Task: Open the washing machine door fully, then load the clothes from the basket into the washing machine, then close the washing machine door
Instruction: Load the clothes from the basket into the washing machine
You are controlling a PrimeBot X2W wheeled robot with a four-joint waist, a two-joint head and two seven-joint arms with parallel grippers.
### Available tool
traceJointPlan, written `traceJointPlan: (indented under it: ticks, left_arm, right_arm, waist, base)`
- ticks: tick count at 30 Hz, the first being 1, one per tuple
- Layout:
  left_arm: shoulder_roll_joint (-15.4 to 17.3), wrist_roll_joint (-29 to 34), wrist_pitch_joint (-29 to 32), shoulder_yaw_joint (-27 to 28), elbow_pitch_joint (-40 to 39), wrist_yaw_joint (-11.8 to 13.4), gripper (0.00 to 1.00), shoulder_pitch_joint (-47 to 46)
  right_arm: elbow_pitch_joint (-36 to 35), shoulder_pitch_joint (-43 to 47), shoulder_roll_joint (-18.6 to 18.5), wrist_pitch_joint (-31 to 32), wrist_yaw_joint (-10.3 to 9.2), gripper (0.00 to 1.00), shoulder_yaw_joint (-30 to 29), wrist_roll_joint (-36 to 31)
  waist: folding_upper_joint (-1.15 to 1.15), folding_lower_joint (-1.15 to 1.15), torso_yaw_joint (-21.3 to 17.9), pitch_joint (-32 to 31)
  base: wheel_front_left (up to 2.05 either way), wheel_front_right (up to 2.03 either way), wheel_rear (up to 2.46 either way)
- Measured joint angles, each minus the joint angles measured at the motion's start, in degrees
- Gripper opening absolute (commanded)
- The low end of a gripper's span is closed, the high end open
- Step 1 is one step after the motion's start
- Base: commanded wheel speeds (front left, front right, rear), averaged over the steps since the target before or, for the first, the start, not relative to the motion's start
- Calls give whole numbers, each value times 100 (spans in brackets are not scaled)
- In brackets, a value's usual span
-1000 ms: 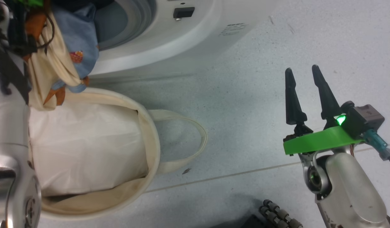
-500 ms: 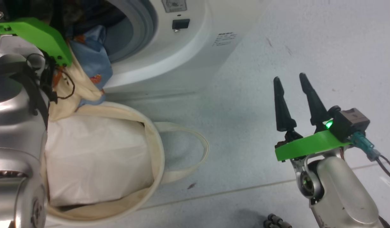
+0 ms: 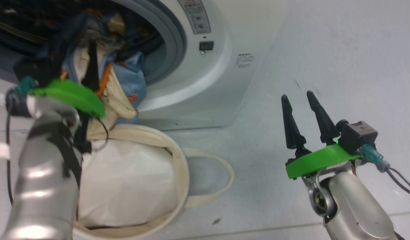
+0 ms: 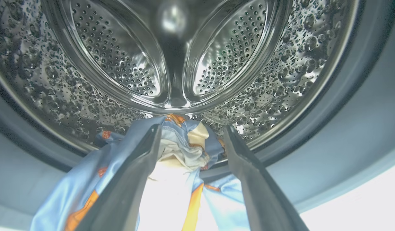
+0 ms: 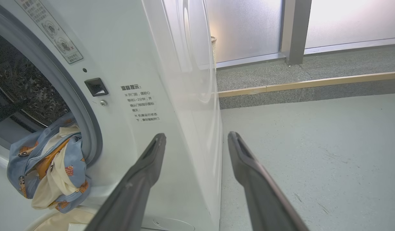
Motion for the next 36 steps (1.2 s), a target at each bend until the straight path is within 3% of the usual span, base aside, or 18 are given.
traceJointPlan:
  ticks: [21, 36]
  left_arm:
    - [13, -266, 1, 118, -2068, -84, 100, 3061]
    - [42, -268, 1, 465, -2336, -84, 100, 3447]
  right_arm:
    - [121, 749, -316, 0, 0, 100, 121, 208]
    - [42, 814, -315, 0, 0, 100, -19, 208]
  waist:
    - [0, 0, 663, -1476]
    - [0, 2, 678, -1529]
  base:
    - [0, 0, 0]
    - [0, 0, 0]
